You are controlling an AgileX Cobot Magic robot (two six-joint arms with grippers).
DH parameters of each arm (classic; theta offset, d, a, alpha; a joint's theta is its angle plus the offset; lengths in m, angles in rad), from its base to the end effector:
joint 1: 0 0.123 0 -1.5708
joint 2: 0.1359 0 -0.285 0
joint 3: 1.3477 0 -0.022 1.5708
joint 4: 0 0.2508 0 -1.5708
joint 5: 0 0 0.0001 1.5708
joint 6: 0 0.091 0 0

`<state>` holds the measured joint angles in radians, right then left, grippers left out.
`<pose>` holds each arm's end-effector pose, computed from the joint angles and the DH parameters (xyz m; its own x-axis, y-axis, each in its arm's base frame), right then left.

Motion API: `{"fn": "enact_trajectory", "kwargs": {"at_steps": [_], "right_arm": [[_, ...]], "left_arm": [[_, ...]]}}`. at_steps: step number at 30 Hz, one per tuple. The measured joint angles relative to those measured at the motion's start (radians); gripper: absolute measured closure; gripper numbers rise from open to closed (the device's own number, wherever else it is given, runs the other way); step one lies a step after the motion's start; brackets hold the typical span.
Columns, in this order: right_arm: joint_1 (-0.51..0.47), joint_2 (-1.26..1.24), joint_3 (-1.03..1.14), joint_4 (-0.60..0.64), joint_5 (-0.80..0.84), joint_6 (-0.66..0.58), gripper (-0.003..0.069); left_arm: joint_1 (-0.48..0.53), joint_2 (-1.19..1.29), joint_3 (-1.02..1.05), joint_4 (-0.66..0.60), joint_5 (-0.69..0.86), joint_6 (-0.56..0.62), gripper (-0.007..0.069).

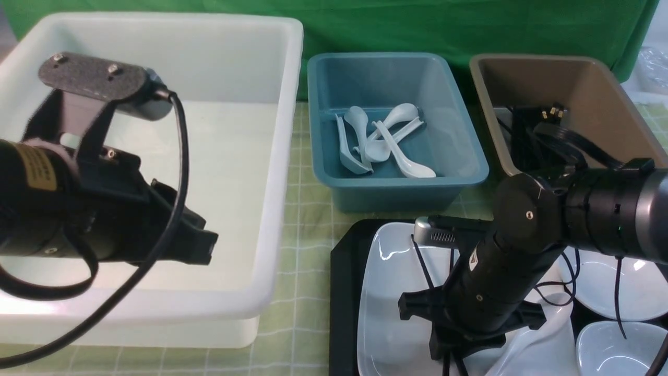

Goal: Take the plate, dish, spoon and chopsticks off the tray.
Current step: Use the right arm to grab a pair of chopsticks from the plate, then use the right arm to put the chopsticks into the small storage box on the right

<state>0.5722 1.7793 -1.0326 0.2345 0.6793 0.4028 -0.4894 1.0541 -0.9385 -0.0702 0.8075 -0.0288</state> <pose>0.2700 0.1897 0.1676 -0.9922 0.0123 -0.1241 -0.0196 0.9674 0.2525 0.1800 -0.1011 0.3350 -0.6907 0.2804 -0.6665 0.4475 0.8898 -0.0894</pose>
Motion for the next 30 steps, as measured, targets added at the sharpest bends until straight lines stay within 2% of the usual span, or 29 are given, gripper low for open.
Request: {"fn": "enact_trajectory", "kwargs": {"at_steps": [3, 6, 8, 17, 22, 25, 30], "right_arm": [[0.008, 0.001, -0.001, 0.000, -0.001, -0.001, 0.0412], [0.019, 0.002, -0.001, 0.000, -0.008, -0.009, 0.0487], [0.025, 0.004, -0.001, 0.004, -0.012, -0.024, 0.0571], [0.029, -0.035, 0.000, 0.003, -0.013, -0.055, 0.0585], [0.016, -0.130, -0.034, 0.004, 0.050, -0.090, 0.0585], [-0.038, -0.184, -0.100, 0.006, 0.092, -0.128, 0.0585], [-0.218, -0.201, -0.267, 0.006, 0.148, -0.224, 0.0585]], "left_arm": [[0.000, 0.000, 0.000, 0.000, -0.001, 0.006, 0.0622], [0.000, 0.000, 0.000, 0.000, -0.002, 0.006, 0.0622], [0.000, 0.000, 0.000, -0.001, -0.002, 0.006, 0.0622], [0.000, 0.000, 0.000, -0.001, -0.002, 0.008, 0.0622], [0.000, 0.000, 0.000, -0.002, -0.012, 0.011, 0.0622], [0.000, 0.000, 0.000, -0.038, -0.060, 0.060, 0.0622], [0.000, 0.014, 0.000, -0.325, -0.207, 0.355, 0.0622]]}}
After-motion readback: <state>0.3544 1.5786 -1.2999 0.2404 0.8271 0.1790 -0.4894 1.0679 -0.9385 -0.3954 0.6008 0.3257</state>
